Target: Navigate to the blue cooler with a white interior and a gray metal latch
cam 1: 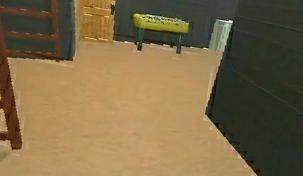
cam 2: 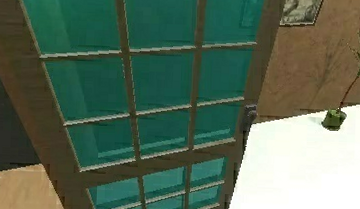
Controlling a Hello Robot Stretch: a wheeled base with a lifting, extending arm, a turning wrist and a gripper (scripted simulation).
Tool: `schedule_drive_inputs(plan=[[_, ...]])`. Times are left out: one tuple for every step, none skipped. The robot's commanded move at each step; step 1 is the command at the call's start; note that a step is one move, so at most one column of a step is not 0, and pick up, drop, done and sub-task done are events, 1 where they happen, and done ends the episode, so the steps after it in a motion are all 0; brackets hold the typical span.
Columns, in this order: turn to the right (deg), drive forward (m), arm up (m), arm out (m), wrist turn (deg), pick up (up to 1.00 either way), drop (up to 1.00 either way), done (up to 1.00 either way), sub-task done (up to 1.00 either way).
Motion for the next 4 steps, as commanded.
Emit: schedule_drive_inputs(plan=[[18.0,0.0,0.0,0.0,0.0,0.0,0.0,0.0,0.0],[0.0,0.6,0.0,0.0,0.0,0.0,0.0,0.0,0.0],[-18.0,0.0,0.0,0.0,0.0,0.0,0.0,0.0,0.0],[0.0,1.0,0.0,0.0,0.0,0.0,0.0,0.0,0.0]])
